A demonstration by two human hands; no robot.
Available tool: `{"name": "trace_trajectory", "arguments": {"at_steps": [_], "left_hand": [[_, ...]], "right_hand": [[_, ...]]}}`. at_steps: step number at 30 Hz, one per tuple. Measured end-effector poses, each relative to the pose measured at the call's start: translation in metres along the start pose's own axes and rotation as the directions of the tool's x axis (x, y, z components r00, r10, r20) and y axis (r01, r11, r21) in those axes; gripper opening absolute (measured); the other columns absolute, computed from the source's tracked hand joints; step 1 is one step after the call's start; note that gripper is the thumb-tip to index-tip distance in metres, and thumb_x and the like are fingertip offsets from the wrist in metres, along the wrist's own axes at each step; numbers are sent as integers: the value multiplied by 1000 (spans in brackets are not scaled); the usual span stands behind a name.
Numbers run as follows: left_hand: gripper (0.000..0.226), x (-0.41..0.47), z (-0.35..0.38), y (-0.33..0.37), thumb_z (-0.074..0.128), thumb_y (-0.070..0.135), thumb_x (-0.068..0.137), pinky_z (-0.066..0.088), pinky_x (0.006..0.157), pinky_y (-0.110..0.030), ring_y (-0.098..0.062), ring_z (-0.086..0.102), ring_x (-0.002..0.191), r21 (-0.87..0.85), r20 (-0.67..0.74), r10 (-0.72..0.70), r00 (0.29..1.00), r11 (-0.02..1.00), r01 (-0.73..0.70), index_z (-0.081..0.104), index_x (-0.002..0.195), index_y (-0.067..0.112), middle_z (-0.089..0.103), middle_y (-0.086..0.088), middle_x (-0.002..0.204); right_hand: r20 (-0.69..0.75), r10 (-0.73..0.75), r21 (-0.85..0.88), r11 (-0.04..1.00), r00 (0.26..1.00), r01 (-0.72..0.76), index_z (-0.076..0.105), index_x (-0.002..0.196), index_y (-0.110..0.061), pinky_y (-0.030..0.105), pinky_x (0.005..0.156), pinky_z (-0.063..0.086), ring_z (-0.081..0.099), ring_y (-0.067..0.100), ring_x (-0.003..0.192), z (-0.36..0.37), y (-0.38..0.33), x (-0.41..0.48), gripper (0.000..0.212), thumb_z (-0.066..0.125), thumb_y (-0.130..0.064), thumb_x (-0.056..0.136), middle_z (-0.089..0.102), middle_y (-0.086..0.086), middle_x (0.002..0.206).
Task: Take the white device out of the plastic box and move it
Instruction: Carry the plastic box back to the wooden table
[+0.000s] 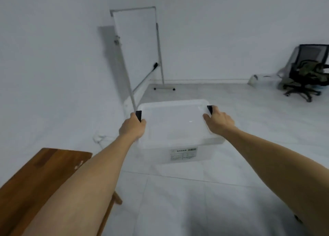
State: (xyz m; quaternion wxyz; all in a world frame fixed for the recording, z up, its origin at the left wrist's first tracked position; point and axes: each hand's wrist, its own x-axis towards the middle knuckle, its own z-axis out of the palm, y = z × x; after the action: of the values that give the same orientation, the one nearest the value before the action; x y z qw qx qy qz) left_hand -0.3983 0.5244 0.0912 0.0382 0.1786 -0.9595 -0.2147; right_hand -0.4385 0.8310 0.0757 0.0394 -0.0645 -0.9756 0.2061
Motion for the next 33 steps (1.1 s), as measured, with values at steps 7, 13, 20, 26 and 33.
{"name": "trace_trajectory", "arguments": {"at_steps": [7,13,20,26,33], "left_hand": [[49,29,-26,-97,38,44,94,52,80,-42,-33,59,95,-34,-64,-288,956,958,286,36,129,10,59,-15,111],[56,31,-36,-165,37,48,95,51,78,-38,-31,59,100,-110,-169,-499,850,867,487,35,136,10,59,-14,120],[55,-9,-39,-240,40,47,96,44,68,-33,-27,61,98,-171,-269,-722,638,688,706,34,138,12,59,-9,121],[53,-46,-54,-316,42,43,96,47,66,-35,-23,57,86,-241,-242,-828,505,556,796,36,135,8,60,-10,115],[52,-84,-83,-435,44,42,95,53,78,-43,-31,61,96,-333,-175,-900,398,435,837,40,130,4,60,-13,114]], "right_hand": [[148,-272,3,962,951,275,37,135,-19,39,75,41,59,37,102,69,-122,61,50,37,-48,94,63,16,115],[249,-485,39,870,838,492,36,137,-20,40,77,42,59,37,102,124,-219,94,52,38,-49,95,63,15,116],[364,-692,93,693,624,714,36,137,-16,41,76,42,59,38,103,191,-319,72,51,38,-47,97,63,18,115],[413,-775,181,584,478,791,34,137,-14,41,78,43,60,38,101,256,-396,23,54,40,-48,96,64,19,112],[449,-784,189,553,430,811,44,113,-10,36,65,39,50,26,73,332,-502,-64,47,39,-53,93,61,10,92]]}}
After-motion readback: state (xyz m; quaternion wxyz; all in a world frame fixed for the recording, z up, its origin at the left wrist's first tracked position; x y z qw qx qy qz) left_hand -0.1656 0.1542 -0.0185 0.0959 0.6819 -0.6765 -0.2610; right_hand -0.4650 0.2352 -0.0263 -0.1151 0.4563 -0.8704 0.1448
